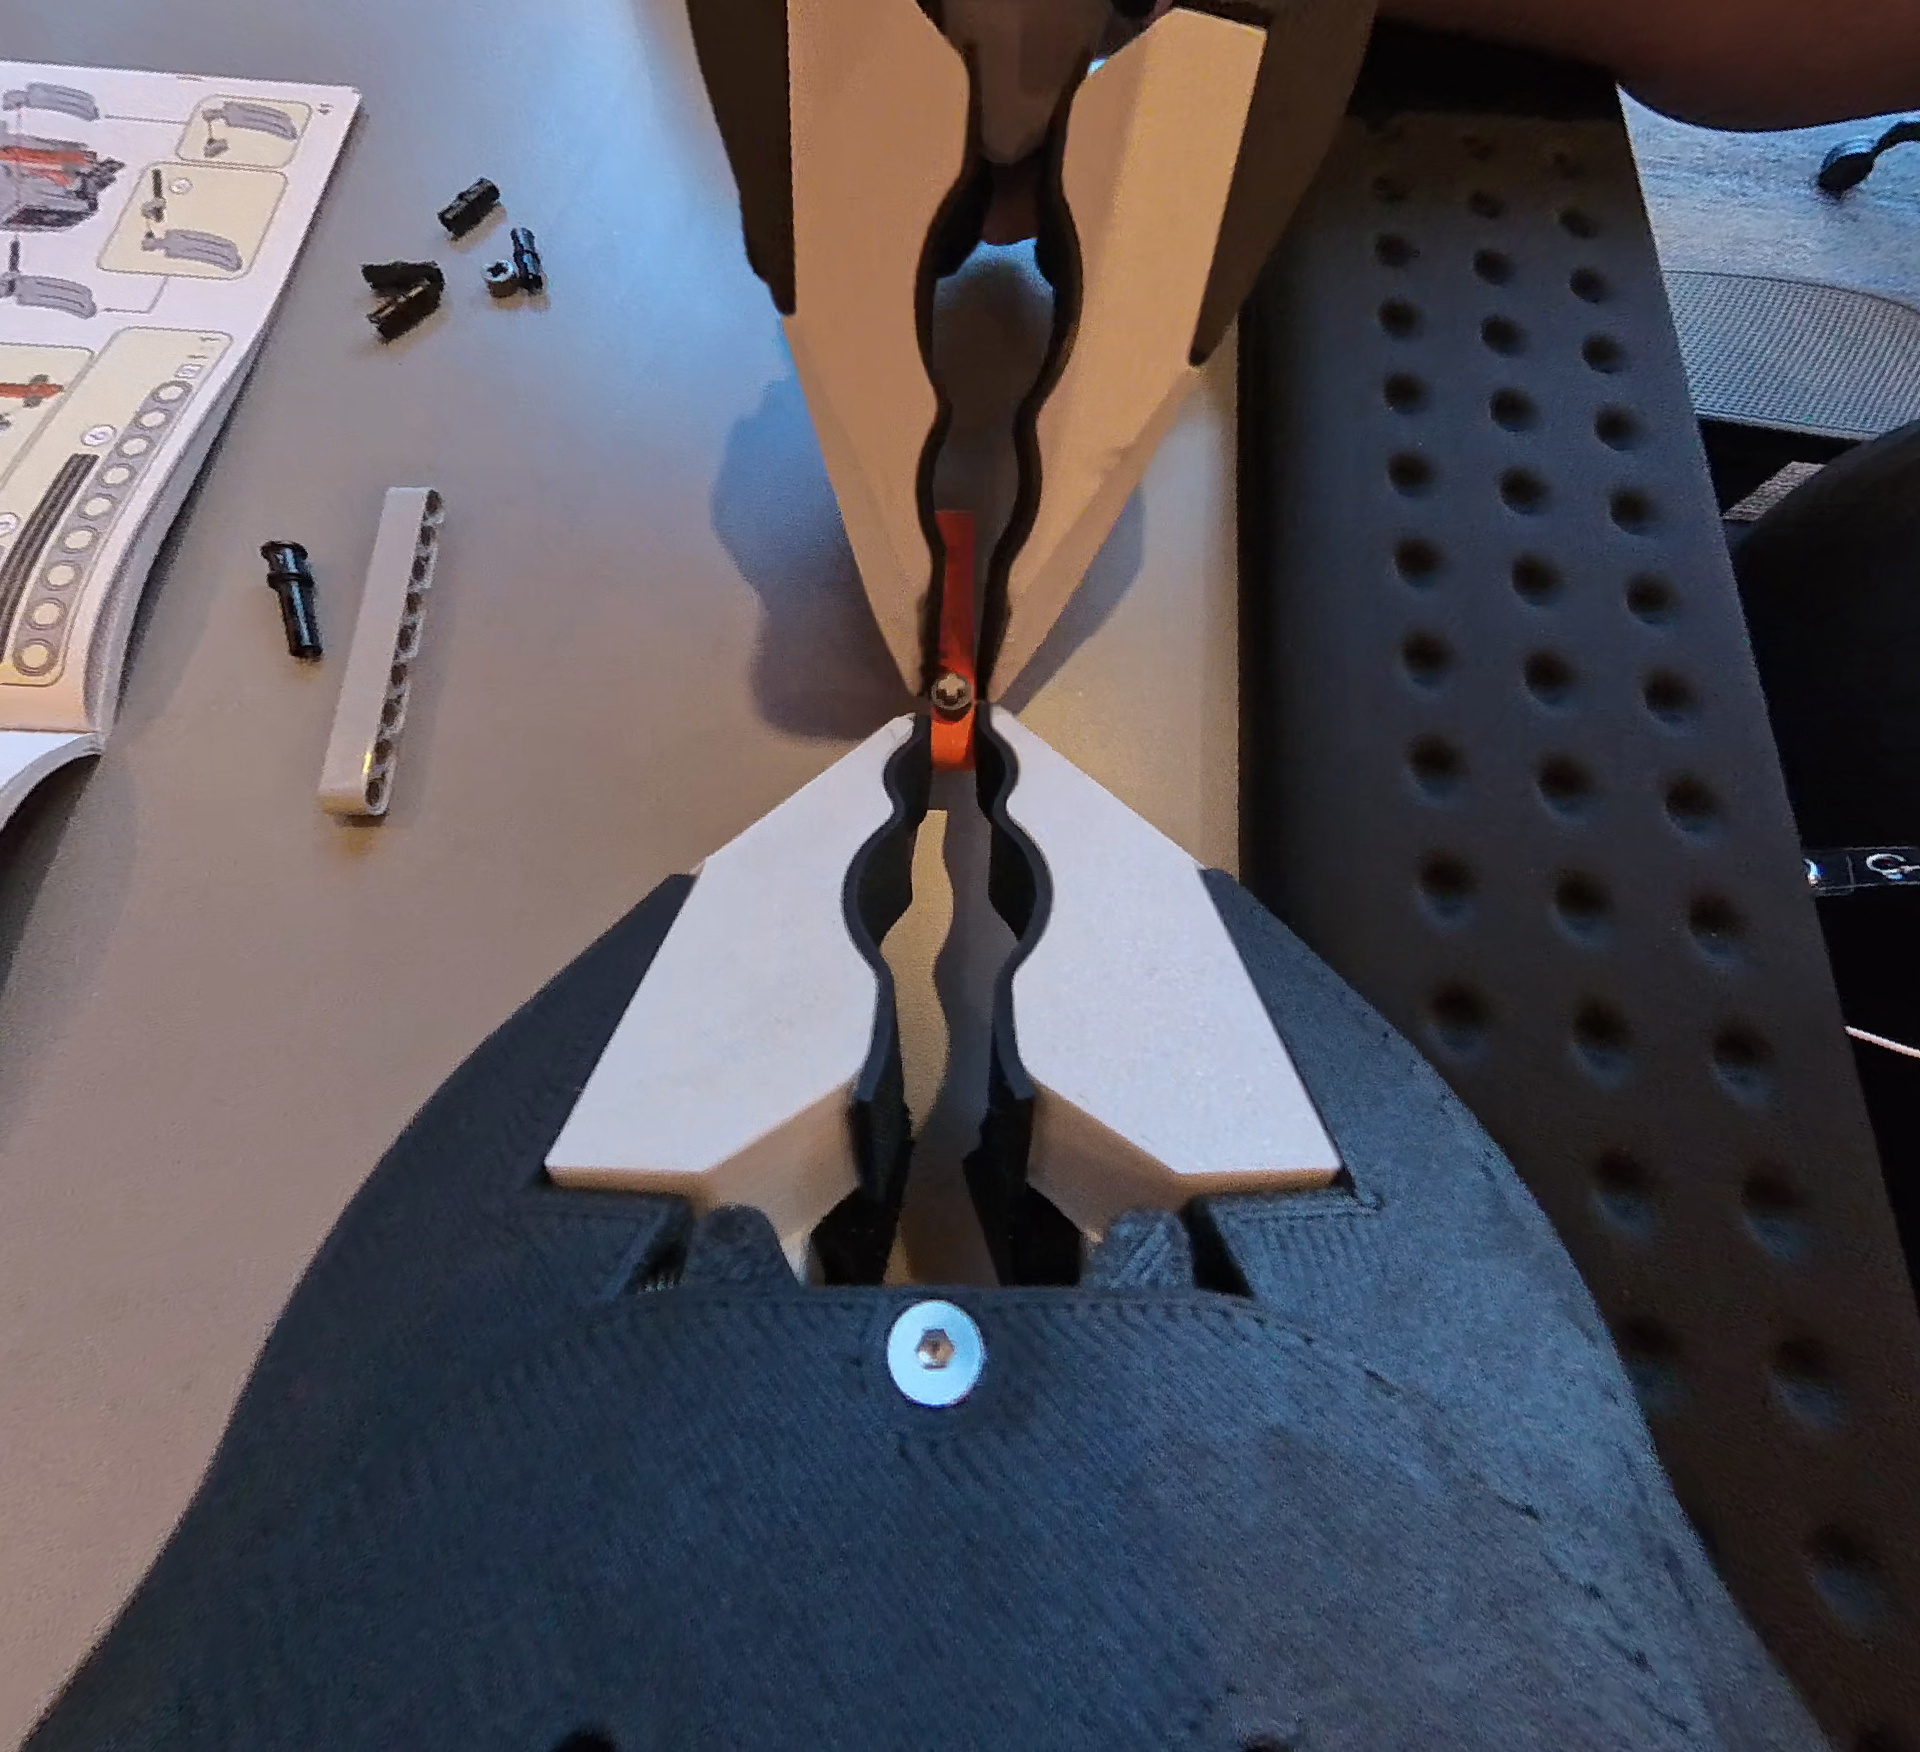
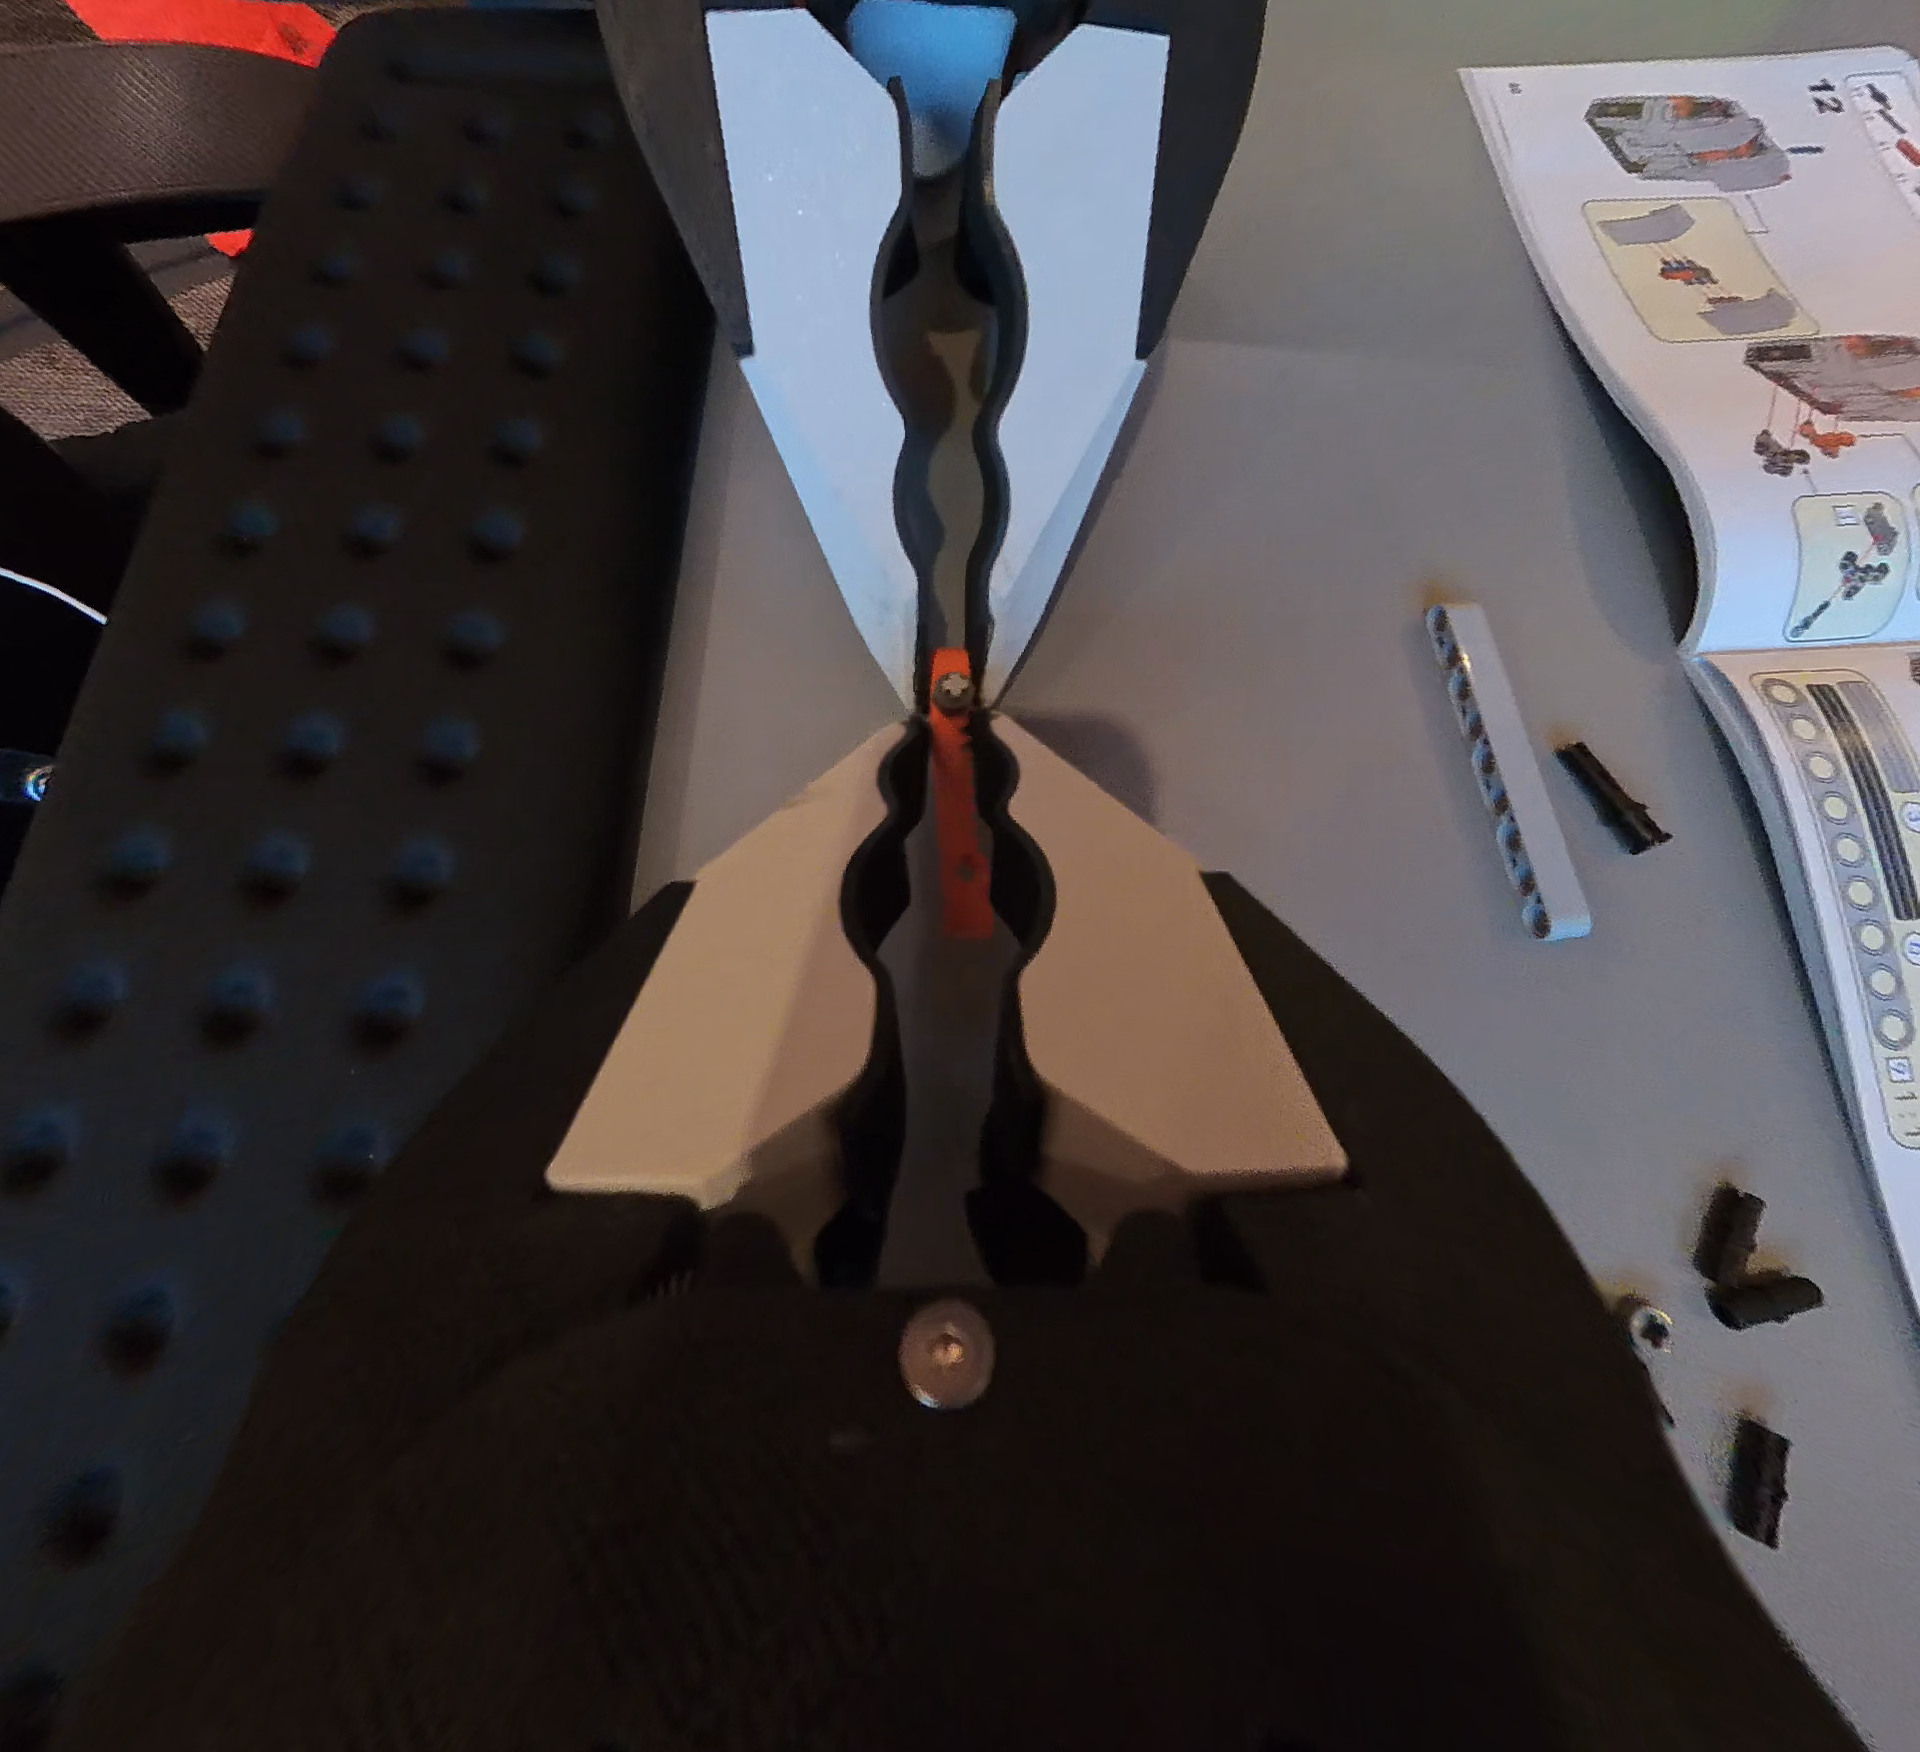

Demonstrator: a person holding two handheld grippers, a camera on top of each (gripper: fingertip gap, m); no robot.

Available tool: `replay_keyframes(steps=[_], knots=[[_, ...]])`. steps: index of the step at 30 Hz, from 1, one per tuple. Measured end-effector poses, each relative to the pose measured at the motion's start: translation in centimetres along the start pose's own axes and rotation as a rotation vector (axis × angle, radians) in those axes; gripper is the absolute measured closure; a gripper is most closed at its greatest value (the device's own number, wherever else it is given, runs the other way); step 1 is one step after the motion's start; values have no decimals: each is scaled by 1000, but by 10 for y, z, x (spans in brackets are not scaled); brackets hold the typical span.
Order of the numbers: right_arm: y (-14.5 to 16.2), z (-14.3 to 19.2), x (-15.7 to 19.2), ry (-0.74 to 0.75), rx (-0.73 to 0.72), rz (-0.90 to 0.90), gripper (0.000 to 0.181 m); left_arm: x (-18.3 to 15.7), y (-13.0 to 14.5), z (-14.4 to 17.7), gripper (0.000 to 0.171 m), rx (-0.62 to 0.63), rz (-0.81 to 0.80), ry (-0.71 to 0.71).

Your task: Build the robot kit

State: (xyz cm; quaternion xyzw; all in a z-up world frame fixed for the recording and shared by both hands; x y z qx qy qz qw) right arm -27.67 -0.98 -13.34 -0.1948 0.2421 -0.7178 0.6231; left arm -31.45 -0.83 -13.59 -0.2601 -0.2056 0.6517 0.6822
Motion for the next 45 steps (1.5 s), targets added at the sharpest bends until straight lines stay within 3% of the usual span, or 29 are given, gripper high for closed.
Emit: replay_keyframes(steps=[7,14,18,21,32,40,45], knots=[[0,0,1,4,18,13,176,-1,6,5,161,-2,23,18],[1,0,0,-16,17,-1,176,0,3,10,167,-45,28,5],[1,0,0,-21,17,-7,176,-1,4,6,157,-17,23,11],[1,0,1,-30,19,-3,176,-1,3,4,167,-12,10,-4],[-7,10,-1,-30,25,-33,169,-1,2,2,167,-2,4,-8],[-16,16,-4,-1,385,-150,174,0,2,2,167,-2,0,-31],[-14,14,-5,11,464,-225,175,1,2,2,167,-1,2,-49]])
Point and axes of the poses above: each gripper's, where its closed fingertips meet, z back along the fingers, y out of its underside, x = y × z across the jaws, the point moved 3 cm from there along z, back along the fingers, and after that the axes turned 14 degrees about x, right-handed, at the moved point
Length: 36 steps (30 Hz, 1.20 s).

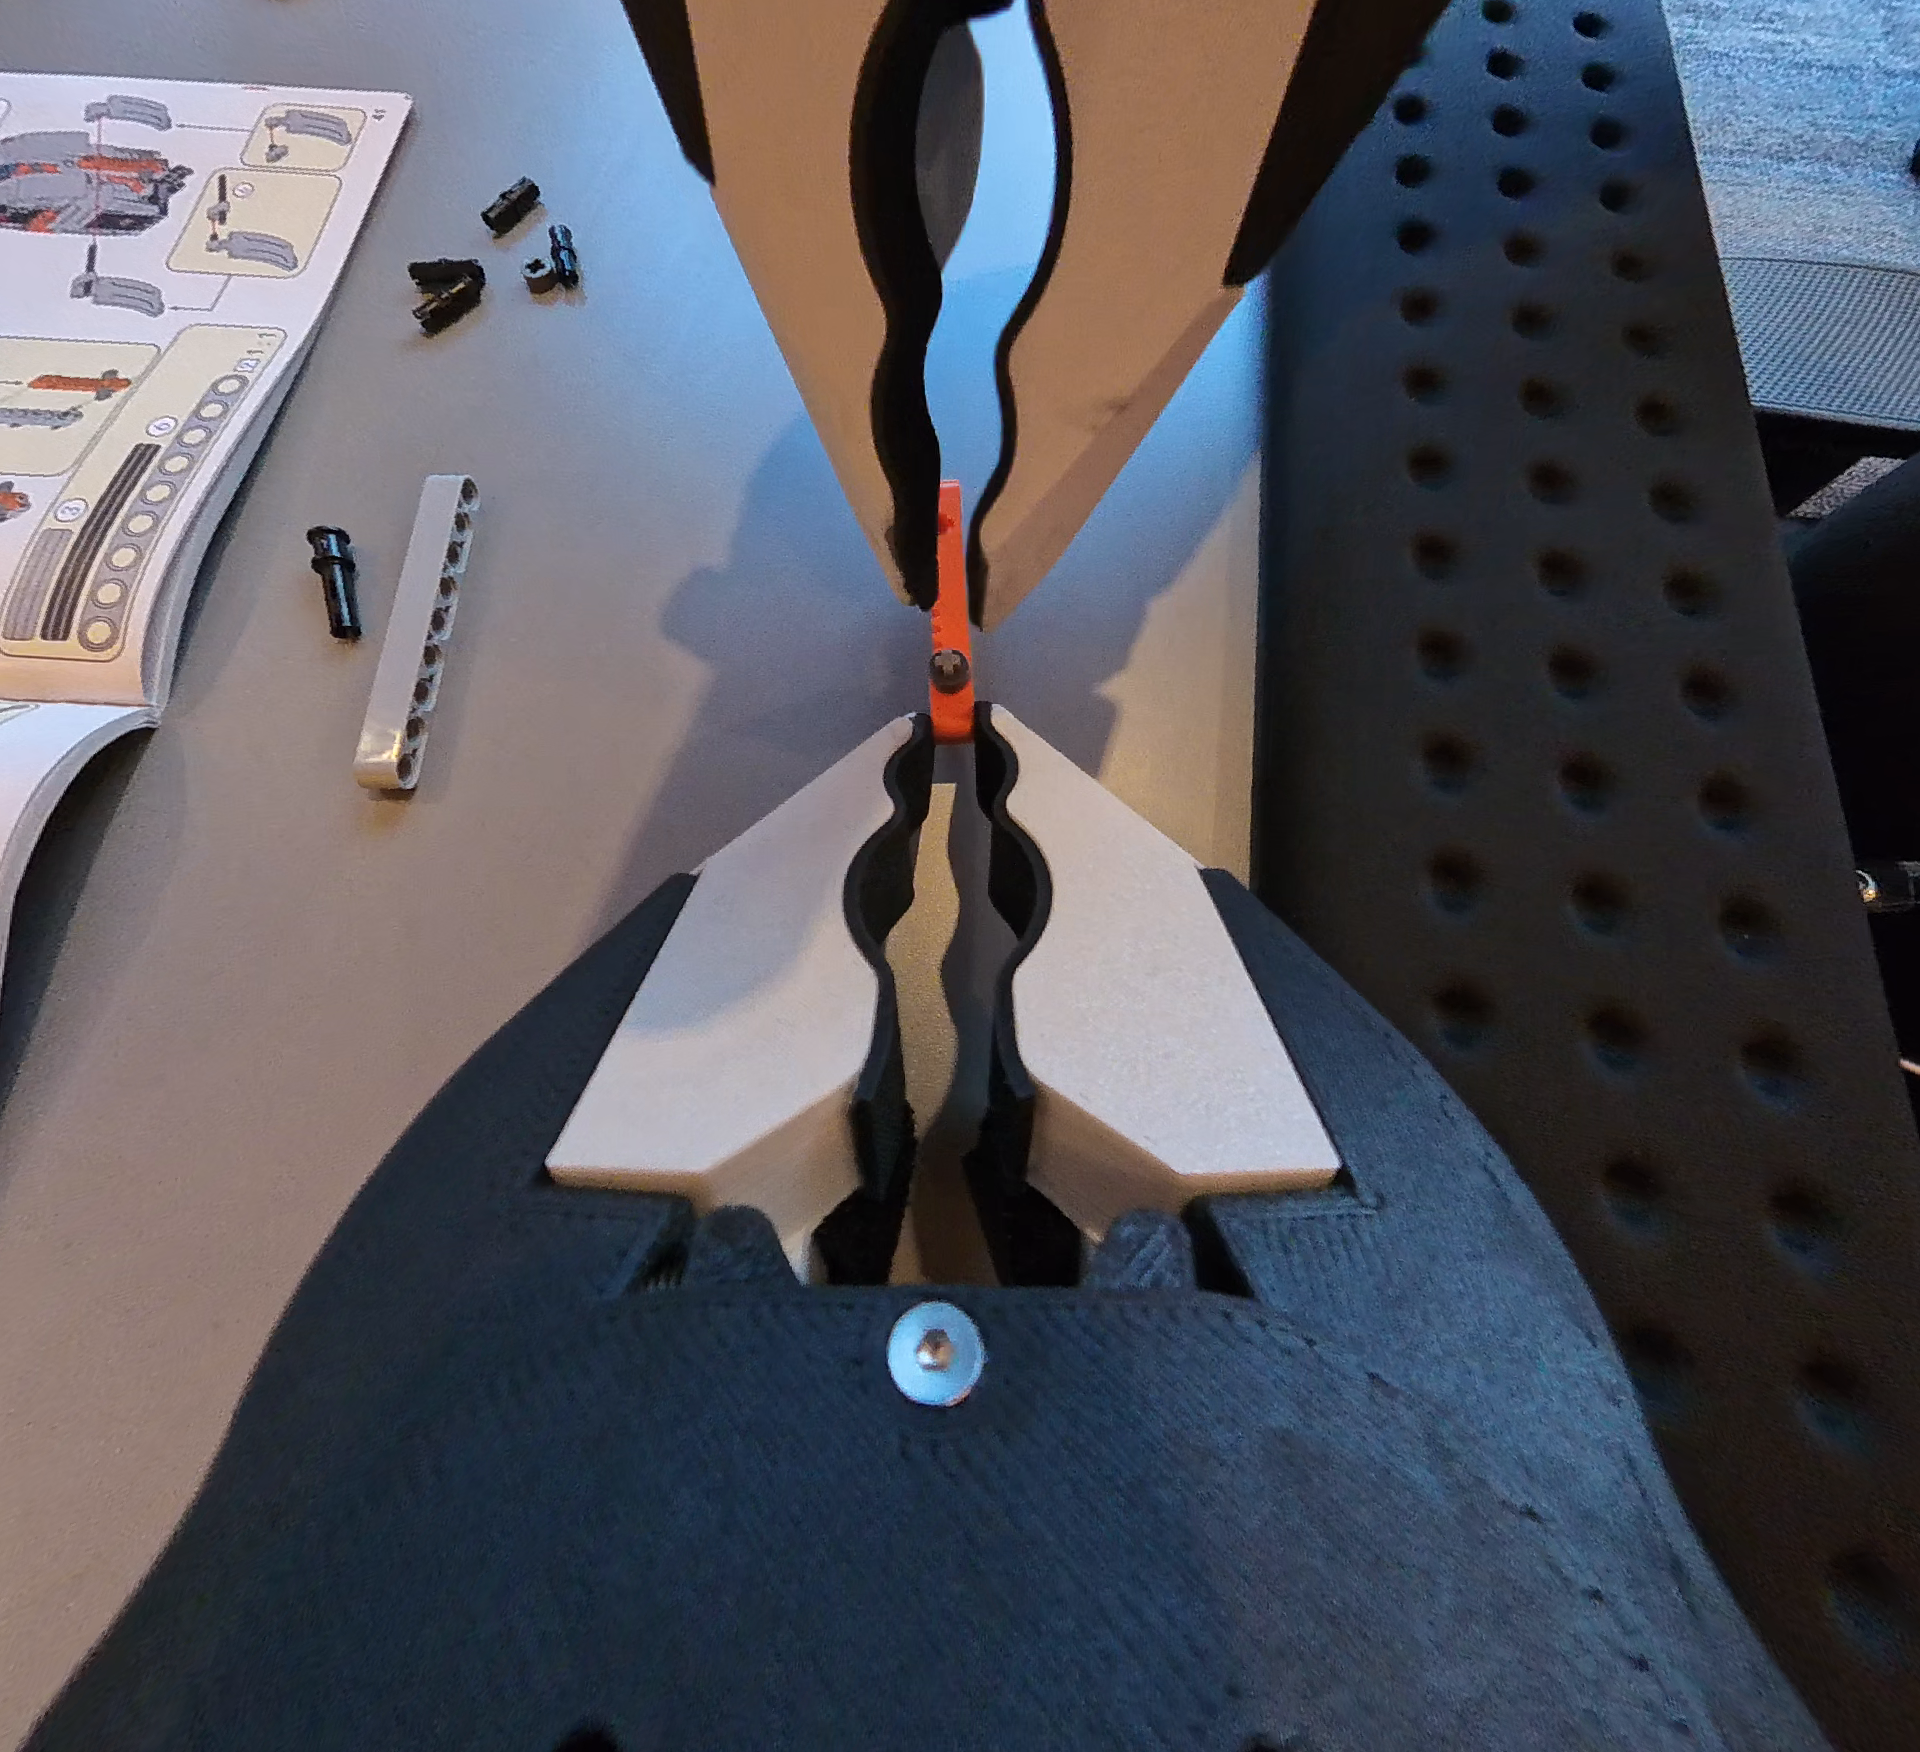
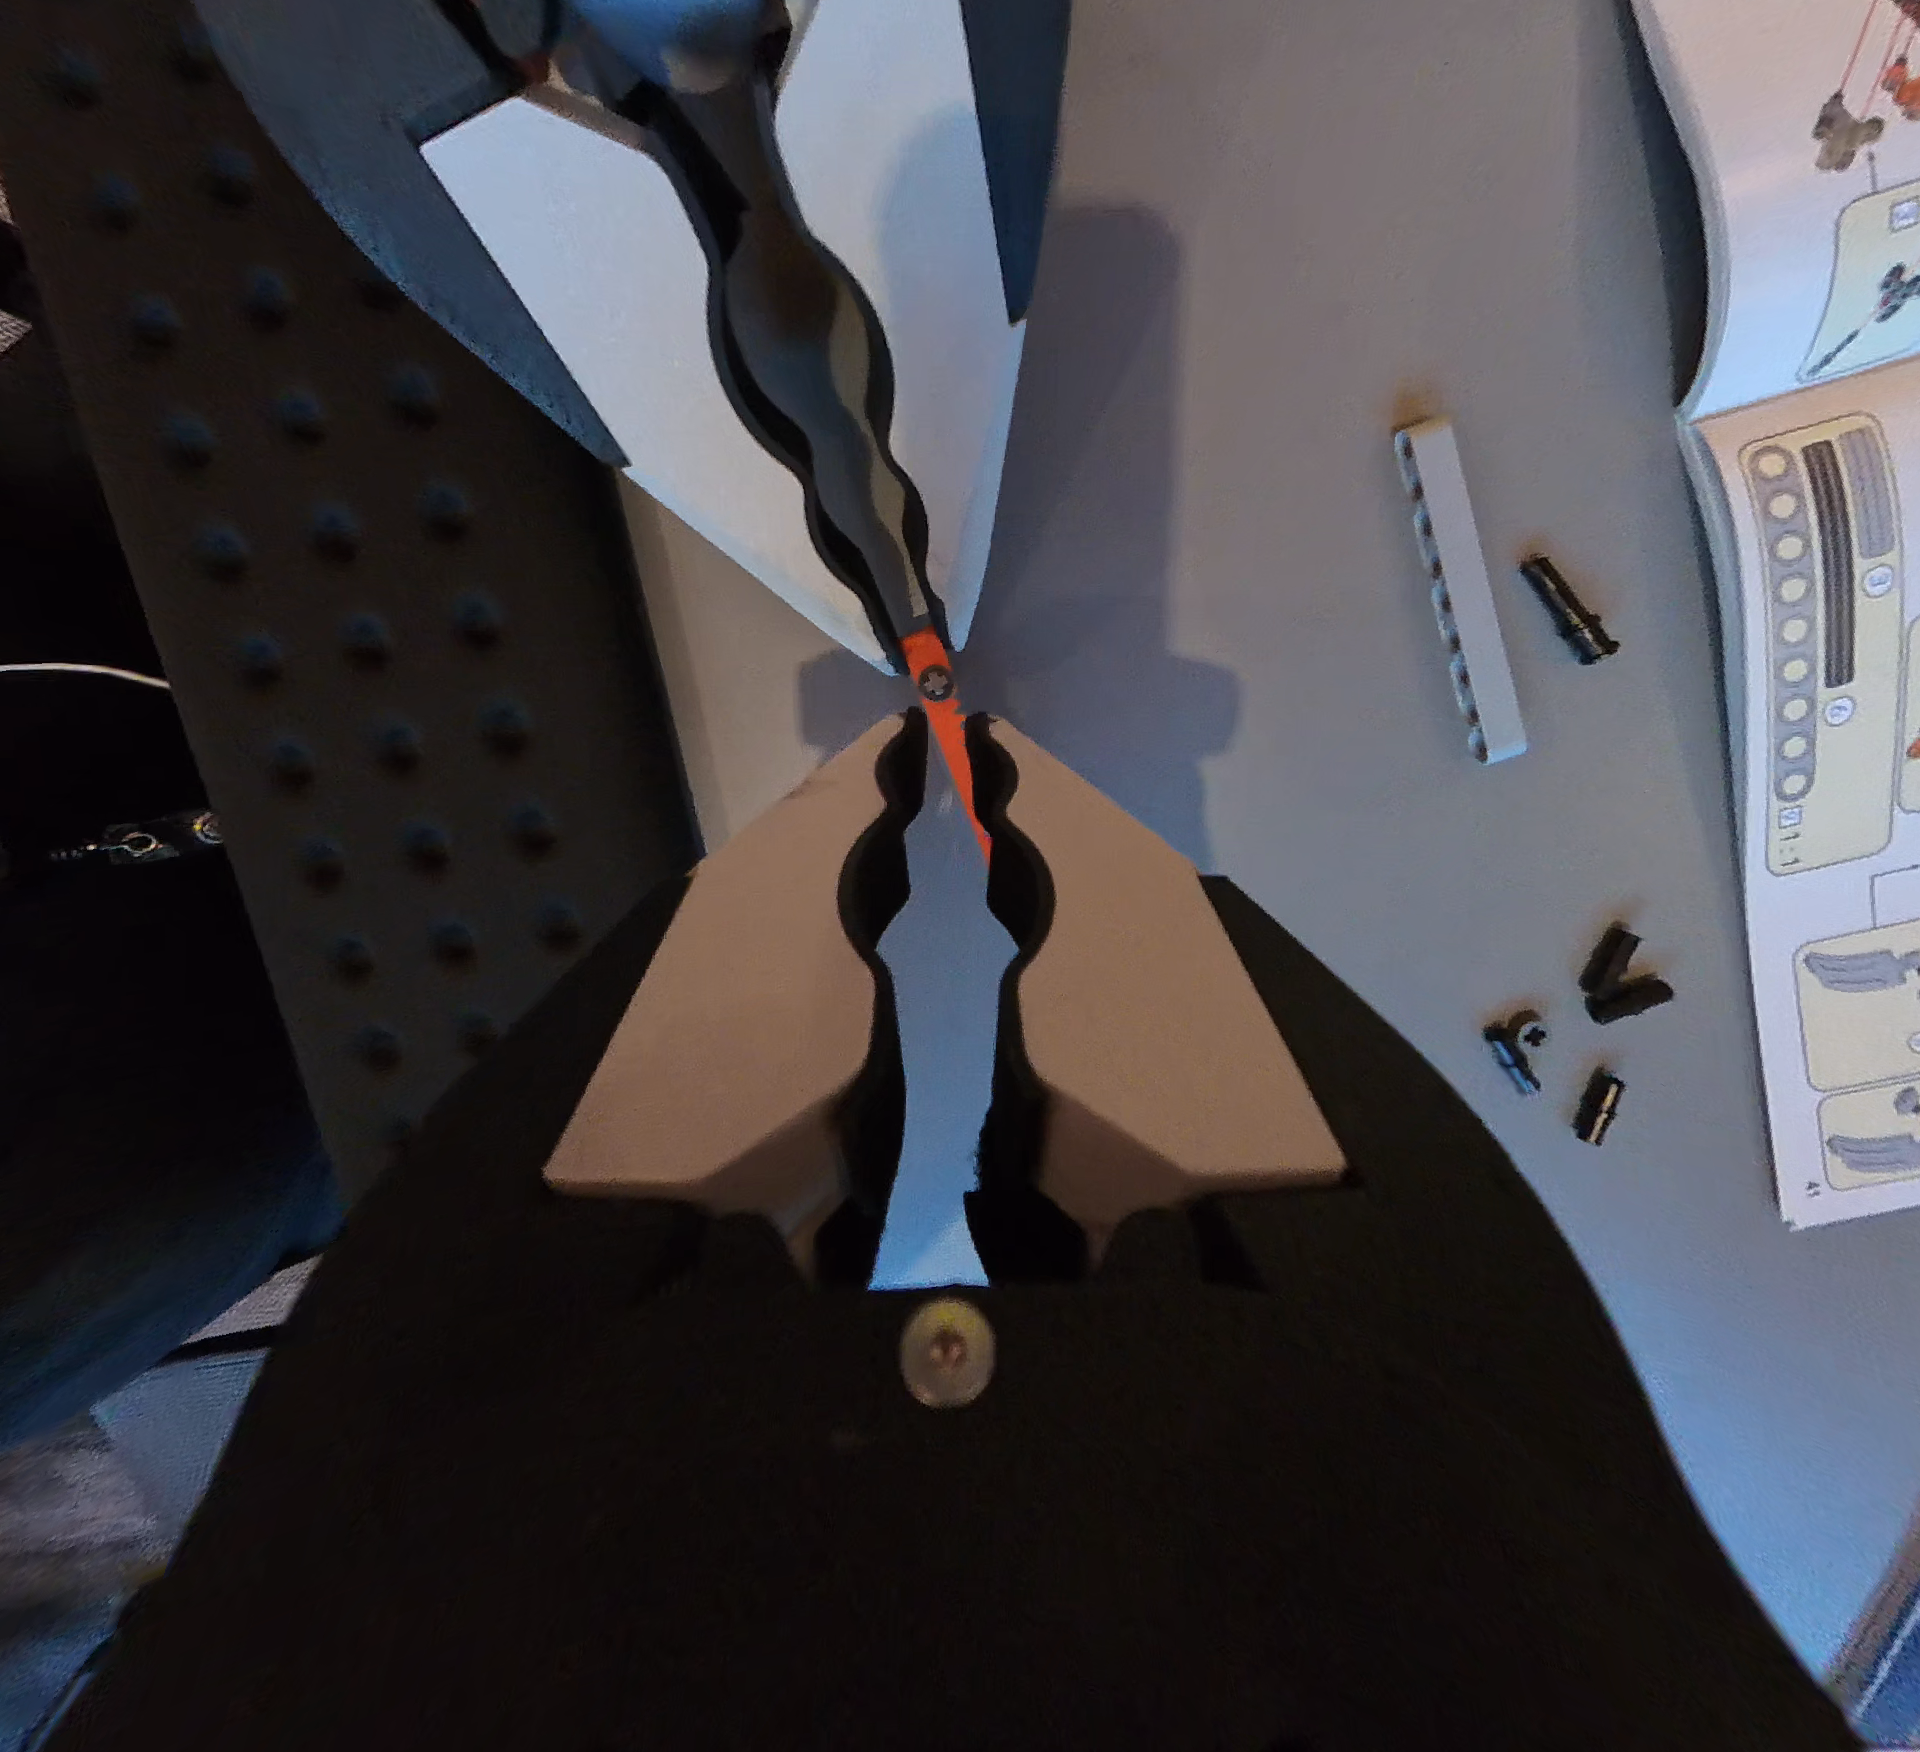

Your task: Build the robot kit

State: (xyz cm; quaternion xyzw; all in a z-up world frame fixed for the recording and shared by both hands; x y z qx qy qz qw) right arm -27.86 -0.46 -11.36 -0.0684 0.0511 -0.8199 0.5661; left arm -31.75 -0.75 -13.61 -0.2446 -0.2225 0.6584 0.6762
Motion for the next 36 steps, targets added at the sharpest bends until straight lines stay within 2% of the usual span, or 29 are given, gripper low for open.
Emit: replay_keyframes(steps=[6,11,14,20,36], knots=[[-4,-5,-1,64,11,34,173,-1,0,0,167,0,-2,3],[-8,-5,2,56,18,78,172,-1,0,0,167,0,-7,3],[-9,-5,5,40,37,107,179,-2,0,0,167,1,-11,-1],[-9,-7,5,18,99,95,178,-2,0,0,167,0,-17,-6],[-10,-8,6,5,139,58,178,-2,1,0,167,2,-16,-10]])
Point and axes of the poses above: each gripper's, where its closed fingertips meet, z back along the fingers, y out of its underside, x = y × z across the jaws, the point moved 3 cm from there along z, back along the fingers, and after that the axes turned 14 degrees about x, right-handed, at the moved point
